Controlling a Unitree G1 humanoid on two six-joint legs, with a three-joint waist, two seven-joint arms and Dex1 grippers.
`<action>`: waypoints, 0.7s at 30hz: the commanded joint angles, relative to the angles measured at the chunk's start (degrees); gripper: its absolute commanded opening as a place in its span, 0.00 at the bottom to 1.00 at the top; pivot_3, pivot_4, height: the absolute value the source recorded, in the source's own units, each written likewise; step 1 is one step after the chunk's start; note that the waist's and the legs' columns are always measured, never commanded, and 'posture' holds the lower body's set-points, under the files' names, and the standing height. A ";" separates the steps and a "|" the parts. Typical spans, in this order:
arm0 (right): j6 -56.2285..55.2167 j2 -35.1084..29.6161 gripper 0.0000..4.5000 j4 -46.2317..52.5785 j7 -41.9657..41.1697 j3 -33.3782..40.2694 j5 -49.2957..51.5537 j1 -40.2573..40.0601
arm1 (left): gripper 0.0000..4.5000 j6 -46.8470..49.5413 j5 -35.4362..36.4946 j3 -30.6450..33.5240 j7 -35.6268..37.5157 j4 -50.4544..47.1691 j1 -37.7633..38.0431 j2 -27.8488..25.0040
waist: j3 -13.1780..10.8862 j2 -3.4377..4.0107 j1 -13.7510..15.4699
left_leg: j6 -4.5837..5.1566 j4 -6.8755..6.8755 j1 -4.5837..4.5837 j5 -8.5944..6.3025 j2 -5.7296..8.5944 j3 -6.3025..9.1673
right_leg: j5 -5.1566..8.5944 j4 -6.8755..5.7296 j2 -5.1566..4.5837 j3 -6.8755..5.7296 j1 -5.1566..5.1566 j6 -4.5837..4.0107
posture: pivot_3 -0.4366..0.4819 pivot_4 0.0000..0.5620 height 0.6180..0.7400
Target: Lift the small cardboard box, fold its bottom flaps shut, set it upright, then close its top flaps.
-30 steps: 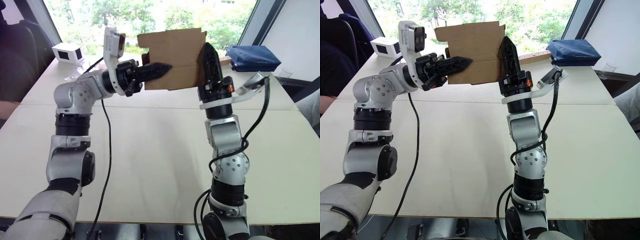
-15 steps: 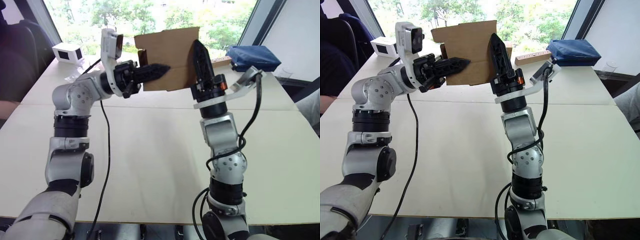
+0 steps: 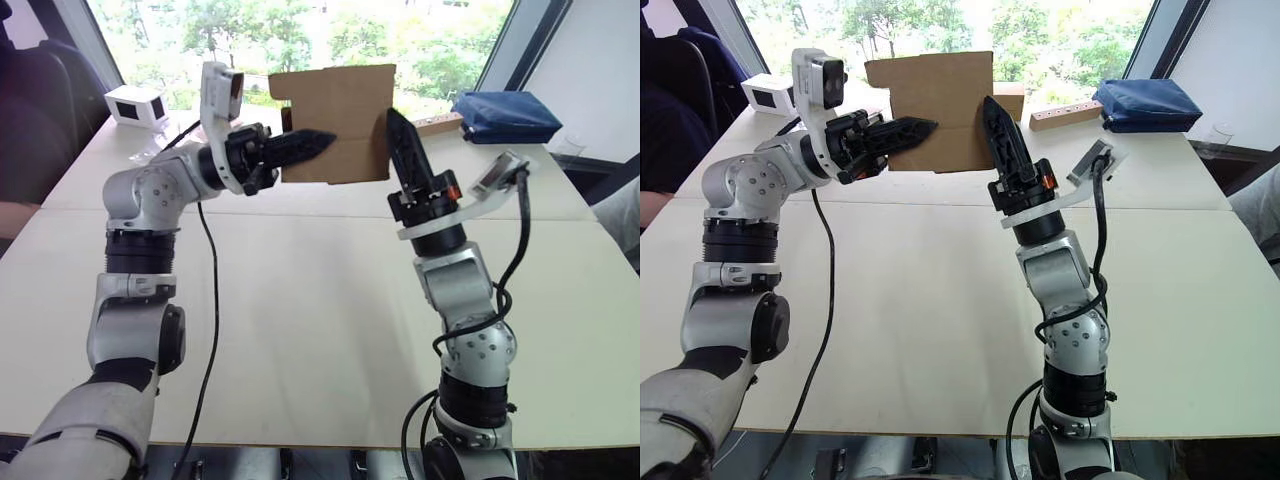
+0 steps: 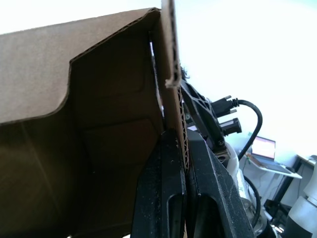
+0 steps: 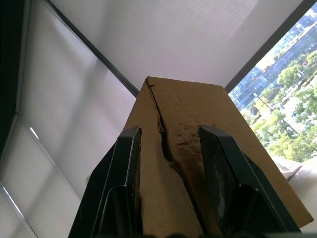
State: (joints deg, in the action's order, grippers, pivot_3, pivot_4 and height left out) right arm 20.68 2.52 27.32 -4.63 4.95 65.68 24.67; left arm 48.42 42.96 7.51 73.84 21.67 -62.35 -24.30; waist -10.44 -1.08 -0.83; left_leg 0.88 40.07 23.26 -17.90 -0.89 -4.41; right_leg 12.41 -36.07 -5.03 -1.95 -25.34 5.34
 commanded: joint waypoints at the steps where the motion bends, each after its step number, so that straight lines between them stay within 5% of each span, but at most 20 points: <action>1: 0.36 -1.88 0.41 4.88 0.62 2.58 4.76 -1.27 | 0.00 0.36 0.92 0.22 1.22 -0.81 -2.65 -0.93 | 0.00 0.00 0.08 | 0.00 0.00 0.00 0.00 0.00 0.00 | 0.00 0.00 0.00 0.00 0.00 0.00 | 0.48 0.27 1.00; 5: 0.59 -4.26 0.25 5.79 0.87 4.16 7.32 -1.85 | 0.00 1.07 0.98 -0.09 2.43 -0.61 -2.80 -1.62 | 0.00 0.00 0.01 | 0.01 0.00 0.00 -0.01 0.01 -0.01 | 0.00 0.02 -0.01 0.00 0.00 0.00 | 0.48 0.27 1.00; 8: 0.23 -5.24 0.01 5.13 1.00 4.77 7.29 -1.87 | 0.00 2.19 1.44 -0.10 3.47 -0.74 -2.88 -2.04 | 0.00 0.00 -0.05 | 0.06 0.00 -0.01 -0.03 -0.01 0.00 | 0.00 0.03 0.02 0.00 -0.01 0.00 | 0.48 0.27 1.00; 21: 6.10 -10.25 0.01 4.04 -3.27 -0.74 5.91 -1.63 | 0.00 3.68 1.22 -1.71 6.03 -2.23 -2.47 -2.48 | 0.00 0.00 0.01 | 0.14 0.00 0.00 -0.08 0.00 0.00 | 0.01 0.04 0.01 0.00 -0.01 0.00 | 0.48 0.27 1.00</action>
State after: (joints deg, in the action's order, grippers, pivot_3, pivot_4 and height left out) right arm 25.59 -7.50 29.99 -6.28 6.18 71.88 22.60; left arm 52.10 43.21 6.14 78.92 21.65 -63.38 -26.46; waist -10.44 -1.08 -0.82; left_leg 1.02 40.06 23.26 -17.98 -0.89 -4.41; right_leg 12.42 -36.03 -5.02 -1.95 -25.35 5.34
